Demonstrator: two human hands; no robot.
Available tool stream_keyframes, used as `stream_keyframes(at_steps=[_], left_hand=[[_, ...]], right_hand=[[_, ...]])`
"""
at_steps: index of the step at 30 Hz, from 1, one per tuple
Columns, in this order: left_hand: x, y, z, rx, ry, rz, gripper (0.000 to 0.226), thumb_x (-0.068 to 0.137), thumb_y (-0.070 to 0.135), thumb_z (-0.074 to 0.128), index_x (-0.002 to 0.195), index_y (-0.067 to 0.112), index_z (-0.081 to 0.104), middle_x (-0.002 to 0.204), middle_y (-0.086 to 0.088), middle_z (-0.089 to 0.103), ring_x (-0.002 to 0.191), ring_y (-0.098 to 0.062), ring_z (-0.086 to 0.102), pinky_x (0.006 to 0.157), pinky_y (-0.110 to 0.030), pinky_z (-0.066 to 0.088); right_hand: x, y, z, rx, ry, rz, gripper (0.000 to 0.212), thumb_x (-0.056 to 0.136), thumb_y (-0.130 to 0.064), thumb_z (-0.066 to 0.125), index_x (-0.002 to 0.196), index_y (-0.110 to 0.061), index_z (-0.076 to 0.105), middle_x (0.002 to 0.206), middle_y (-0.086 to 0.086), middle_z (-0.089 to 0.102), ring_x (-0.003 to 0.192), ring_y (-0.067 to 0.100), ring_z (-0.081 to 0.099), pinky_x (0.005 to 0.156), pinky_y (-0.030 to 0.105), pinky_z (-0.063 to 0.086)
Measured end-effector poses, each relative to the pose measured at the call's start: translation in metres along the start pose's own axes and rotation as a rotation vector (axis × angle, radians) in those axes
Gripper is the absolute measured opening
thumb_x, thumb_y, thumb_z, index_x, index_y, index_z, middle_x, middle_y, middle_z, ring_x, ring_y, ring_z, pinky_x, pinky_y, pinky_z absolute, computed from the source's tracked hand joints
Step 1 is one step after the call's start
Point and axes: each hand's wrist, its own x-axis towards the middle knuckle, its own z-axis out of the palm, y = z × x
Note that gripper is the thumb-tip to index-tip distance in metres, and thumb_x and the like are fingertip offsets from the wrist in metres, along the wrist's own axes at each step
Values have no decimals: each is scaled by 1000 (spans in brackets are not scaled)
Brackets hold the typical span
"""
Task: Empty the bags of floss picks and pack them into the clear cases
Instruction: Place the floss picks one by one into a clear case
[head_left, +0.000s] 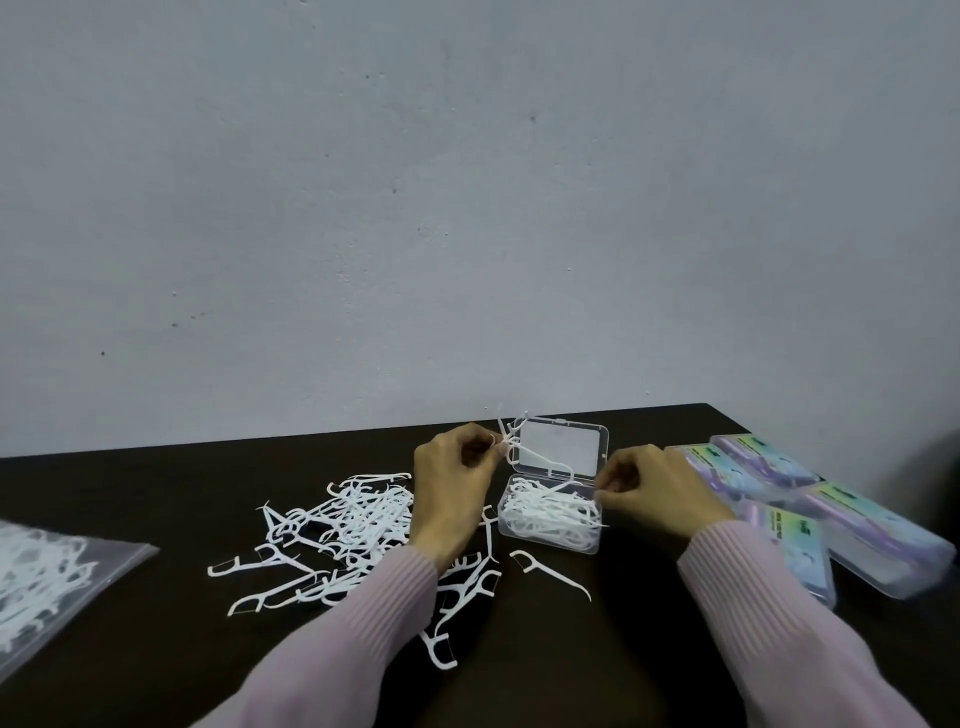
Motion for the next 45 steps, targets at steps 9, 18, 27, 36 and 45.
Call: stream_keyframes(at_steps=[9, 18, 27, 36, 45], left_hand=[[3, -1, -8, -21, 10, 8, 11, 81, 24, 72, 84, 14, 73, 77, 7, 71, 70, -5, 66, 63, -19, 55], [5, -1, -11, -46, 46, -29, 11, 81, 20, 72, 85, 10, 72, 77, 3, 70, 73, -7, 66, 59, -13, 52], [5, -2, -12, -30, 43, -28, 10, 81, 22, 72, 83, 12, 72, 77, 3, 70, 73, -6, 66, 60, -11, 51], [7, 4, -15, -71, 25, -35, 10, 81, 20, 72, 85, 11, 72, 77, 2, 70, 73, -8, 66, 58, -13, 51], [5, 17, -10, -46, -160, -54, 7, 82, 17, 72, 85, 10, 72, 80, 0, 71, 74, -8, 66, 59, -11, 51]], right_hand=[[-1, -2, -6, 312, -1, 34, 10, 82, -9, 67, 81, -19, 64, 71, -4, 66, 67, 5, 62, 59, 12, 43], [-2, -12, 15, 106, 147, -60, 9, 81, -23, 70, 80, -28, 63, 80, -9, 64, 76, 2, 58, 73, 23, 53], [-1, -17, 20, 8, 82, -130, 4, 86, -32, 62, 90, -31, 63, 88, -12, 63, 90, 9, 60, 94, 41, 47], [0, -8, 14, 284, 169, -29, 16, 80, -23, 70, 73, -34, 61, 81, -10, 67, 83, 6, 62, 80, 28, 52], [-2, -11, 1, 80, -47, -48, 16, 78, -30, 73, 71, -30, 57, 75, -9, 61, 76, 5, 57, 73, 20, 48]])
